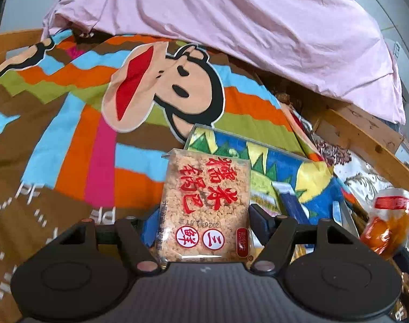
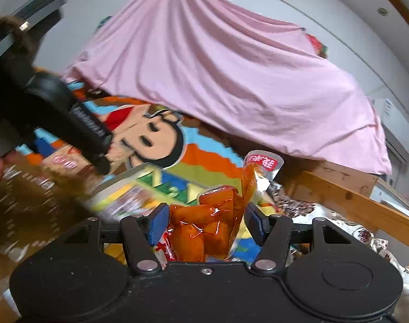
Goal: Organize snacks
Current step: 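Carry the cracker bag and orange snack bag over the tray with both tools, then lower and open both tools to drop both bags into the tray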
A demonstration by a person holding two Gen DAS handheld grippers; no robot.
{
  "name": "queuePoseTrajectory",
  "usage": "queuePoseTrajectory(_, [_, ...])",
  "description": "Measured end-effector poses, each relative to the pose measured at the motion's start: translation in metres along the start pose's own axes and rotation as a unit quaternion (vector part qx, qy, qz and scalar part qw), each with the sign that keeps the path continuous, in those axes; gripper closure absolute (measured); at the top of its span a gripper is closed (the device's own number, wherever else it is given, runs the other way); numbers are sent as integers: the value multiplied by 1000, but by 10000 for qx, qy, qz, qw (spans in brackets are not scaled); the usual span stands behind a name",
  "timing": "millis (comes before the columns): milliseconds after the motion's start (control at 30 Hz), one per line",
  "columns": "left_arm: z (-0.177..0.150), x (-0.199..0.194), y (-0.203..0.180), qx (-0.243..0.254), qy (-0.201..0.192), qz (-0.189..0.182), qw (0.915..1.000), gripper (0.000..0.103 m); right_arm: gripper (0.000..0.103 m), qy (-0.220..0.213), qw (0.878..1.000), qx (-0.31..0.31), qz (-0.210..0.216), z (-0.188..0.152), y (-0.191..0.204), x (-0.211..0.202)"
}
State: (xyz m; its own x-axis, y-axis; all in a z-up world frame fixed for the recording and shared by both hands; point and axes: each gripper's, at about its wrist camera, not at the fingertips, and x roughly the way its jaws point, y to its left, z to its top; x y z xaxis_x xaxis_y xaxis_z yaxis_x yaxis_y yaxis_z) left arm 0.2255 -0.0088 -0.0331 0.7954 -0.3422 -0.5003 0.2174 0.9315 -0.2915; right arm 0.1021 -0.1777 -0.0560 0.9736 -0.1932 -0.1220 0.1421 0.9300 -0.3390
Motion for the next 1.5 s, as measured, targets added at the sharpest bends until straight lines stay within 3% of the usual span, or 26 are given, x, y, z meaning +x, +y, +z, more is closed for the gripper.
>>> queuePoseTrajectory(233, [20, 37, -3, -315, -210, -245, 9990, 31, 40, 104, 9974, 614, -351, 2, -29, 50])
queuePoseTrajectory(567, [20, 83, -21, -174, -90, -663, 9976, 31, 40, 343, 9913, 1141, -562, -9, -46, 97])
queuePoseTrajectory(767, [20, 96, -32, 1, -24, -805, 9968, 31, 40, 416, 9875, 1387, -617, -13, -51, 110])
queuePoseTrajectory(1000, [17, 115, -30, -381, 496, -1060, 9924, 31, 40, 559, 9836, 1628, -537, -19, -49, 123])
queuePoseTrajectory(1500, [7, 134, -34, -217, 618, -1036, 9925, 31, 40, 784, 9811, 1701, -496, -32, -41, 137])
